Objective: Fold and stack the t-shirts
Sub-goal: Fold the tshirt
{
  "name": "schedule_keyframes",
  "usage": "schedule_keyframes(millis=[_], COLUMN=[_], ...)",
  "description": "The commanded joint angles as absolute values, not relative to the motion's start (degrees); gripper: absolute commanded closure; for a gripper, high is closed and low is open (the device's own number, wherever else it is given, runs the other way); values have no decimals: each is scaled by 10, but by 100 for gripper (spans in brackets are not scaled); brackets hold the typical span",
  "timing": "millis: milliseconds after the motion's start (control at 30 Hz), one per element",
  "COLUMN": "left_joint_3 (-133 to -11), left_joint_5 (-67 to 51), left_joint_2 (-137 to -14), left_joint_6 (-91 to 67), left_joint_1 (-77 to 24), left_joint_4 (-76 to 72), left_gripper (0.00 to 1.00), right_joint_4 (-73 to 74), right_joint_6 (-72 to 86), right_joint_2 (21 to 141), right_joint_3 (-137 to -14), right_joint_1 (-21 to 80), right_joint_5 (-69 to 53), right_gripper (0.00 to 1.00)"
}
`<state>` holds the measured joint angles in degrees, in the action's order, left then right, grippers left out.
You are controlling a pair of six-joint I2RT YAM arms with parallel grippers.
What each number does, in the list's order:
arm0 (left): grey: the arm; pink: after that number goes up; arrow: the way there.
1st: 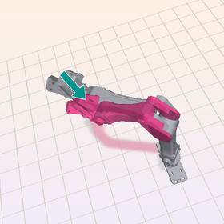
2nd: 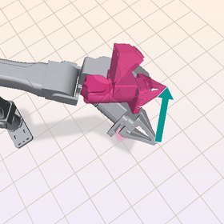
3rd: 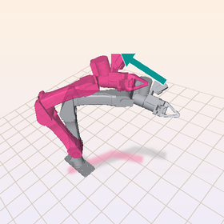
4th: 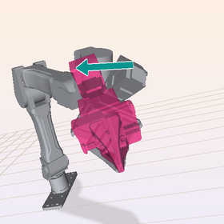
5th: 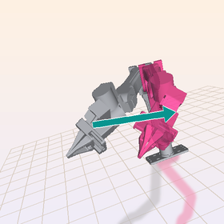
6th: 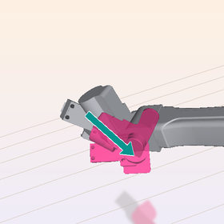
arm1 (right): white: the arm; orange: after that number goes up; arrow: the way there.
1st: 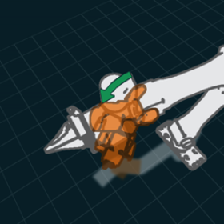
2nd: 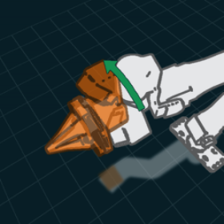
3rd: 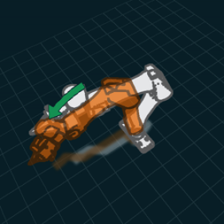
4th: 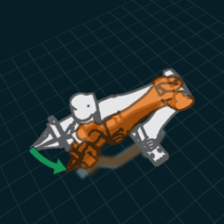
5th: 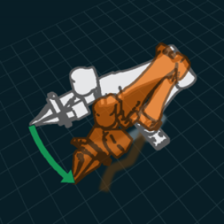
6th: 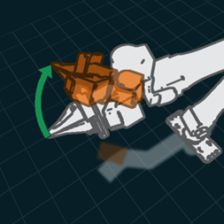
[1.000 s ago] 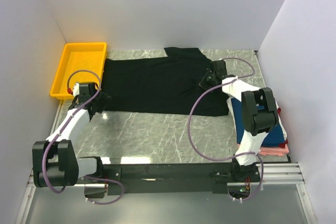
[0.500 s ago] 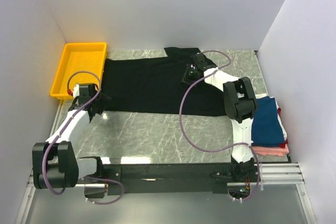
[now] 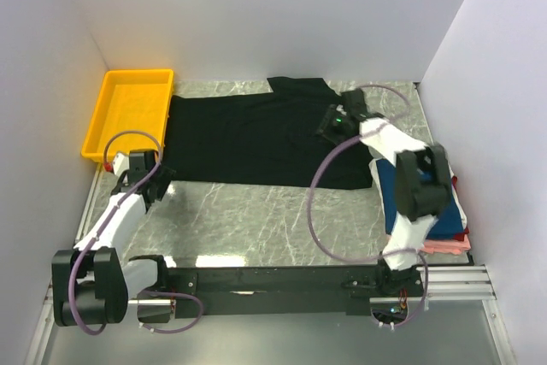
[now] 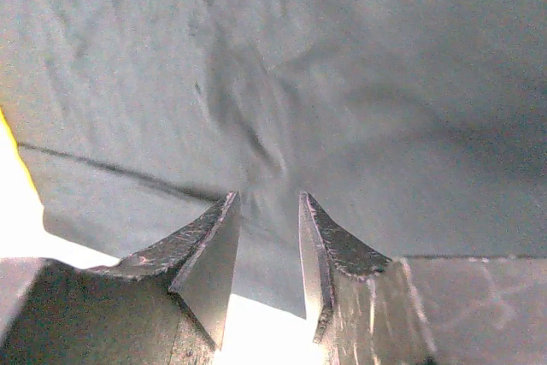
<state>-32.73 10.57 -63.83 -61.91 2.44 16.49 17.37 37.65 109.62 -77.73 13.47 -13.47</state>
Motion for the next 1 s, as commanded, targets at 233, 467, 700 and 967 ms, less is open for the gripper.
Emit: schedule_keyframes(millis=[233, 467, 700, 967], left_joint_3=[-316, -322, -332, -330], left_joint_5=[130, 147, 161, 170], left_joint_2=[-707, -739, -768, -773], left_joint_6=[-635, -634, -627, -621], left_joint_1=[33, 36, 38, 39], left_joint_4=[96, 71, 63, 57], left_gripper=[39, 39, 41, 44], right_joint_4=[84, 46, 54, 77], right_joint_6=[409, 414, 408, 406], right_joint_2=[805, 725, 710, 658], right_joint_3=[-492, -347, -317, -293], right_joint_1=[99, 48, -32, -83], right_joint_5=[-149, -168, -157, -97], right_gripper=[56, 54, 55, 55])
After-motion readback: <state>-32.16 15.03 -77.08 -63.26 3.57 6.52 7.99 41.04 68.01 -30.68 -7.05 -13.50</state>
